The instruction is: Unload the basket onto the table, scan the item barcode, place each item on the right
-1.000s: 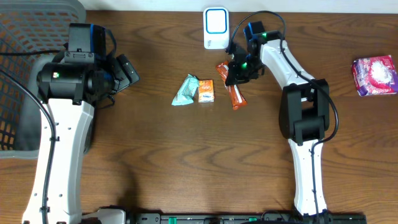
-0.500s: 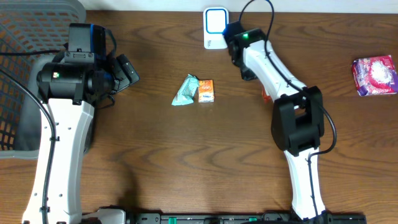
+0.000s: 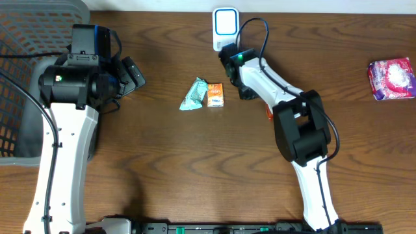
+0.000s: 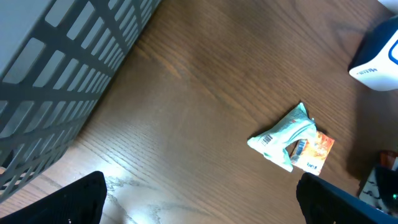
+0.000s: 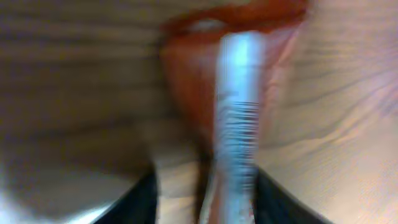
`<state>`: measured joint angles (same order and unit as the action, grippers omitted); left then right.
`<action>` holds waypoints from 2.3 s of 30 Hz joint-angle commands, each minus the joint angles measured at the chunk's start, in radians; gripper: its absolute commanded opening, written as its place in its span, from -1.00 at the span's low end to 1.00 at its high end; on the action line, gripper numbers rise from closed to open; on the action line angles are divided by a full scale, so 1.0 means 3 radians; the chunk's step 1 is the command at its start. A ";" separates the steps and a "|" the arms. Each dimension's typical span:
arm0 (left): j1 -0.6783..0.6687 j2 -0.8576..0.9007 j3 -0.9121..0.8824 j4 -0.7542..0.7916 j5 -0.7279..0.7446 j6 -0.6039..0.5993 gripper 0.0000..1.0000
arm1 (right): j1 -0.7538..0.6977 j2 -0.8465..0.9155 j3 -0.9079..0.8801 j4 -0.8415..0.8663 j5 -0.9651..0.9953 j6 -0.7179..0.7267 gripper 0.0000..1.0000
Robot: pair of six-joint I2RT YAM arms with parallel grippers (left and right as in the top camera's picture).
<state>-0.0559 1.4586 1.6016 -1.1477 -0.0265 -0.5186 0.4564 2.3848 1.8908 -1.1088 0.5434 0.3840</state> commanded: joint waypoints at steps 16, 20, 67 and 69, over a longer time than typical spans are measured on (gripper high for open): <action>0.0005 -0.0005 0.0014 -0.0011 -0.0029 0.0045 0.96 | -0.1055 -0.0070 0.1392 -0.1296 -0.2728 -0.1731 0.53; 0.0005 -0.0005 0.0014 -0.0011 -0.0029 0.0045 0.96 | -0.1417 -0.0070 0.1022 -0.1213 -0.2967 -0.1771 0.36; 0.0005 -0.0005 0.0014 -0.0011 -0.0028 0.0045 0.96 | -0.0259 -0.0181 -0.0874 0.0482 0.0331 -0.0336 0.04; 0.0005 -0.0005 0.0014 -0.0011 -0.0028 0.0045 0.96 | -0.0304 -0.0181 -0.0931 0.0551 0.0214 -0.0404 -0.12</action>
<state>-0.0559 1.4586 1.6016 -1.1481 -0.0261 -0.5186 0.3901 2.2959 1.6665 -0.9600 0.7151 0.2573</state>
